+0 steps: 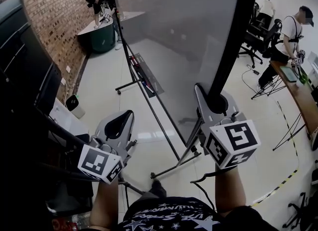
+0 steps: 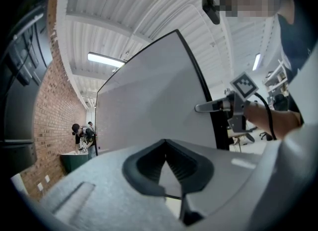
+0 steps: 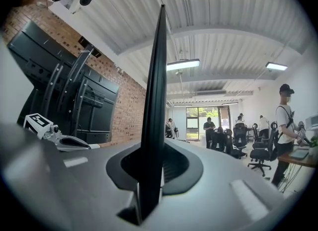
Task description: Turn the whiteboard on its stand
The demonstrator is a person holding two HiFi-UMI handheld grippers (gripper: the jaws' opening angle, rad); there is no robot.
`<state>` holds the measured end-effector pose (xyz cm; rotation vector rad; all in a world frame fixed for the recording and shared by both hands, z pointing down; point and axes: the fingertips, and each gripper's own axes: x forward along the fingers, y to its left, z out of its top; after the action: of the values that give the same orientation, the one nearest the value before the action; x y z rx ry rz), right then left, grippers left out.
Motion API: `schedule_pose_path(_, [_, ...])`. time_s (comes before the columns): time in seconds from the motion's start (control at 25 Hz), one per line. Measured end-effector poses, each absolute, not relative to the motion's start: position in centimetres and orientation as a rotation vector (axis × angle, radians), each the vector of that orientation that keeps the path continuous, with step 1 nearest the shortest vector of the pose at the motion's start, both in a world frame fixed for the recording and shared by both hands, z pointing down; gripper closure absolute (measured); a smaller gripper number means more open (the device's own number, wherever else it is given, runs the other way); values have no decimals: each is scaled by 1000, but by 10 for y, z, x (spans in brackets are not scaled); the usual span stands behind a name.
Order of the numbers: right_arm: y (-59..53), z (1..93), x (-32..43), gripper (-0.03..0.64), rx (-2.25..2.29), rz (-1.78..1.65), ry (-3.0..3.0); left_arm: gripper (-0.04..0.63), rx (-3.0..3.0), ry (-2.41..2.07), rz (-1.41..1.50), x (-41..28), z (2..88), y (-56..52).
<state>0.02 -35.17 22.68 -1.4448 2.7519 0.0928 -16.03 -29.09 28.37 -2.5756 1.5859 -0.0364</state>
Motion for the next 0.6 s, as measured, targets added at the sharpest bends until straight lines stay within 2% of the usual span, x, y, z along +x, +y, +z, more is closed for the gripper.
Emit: schedule_pose_path(0.6, [-332, 228, 20, 572, -1436, 49, 2753, 591, -2544, 1639, -56, -125, 279, -217])
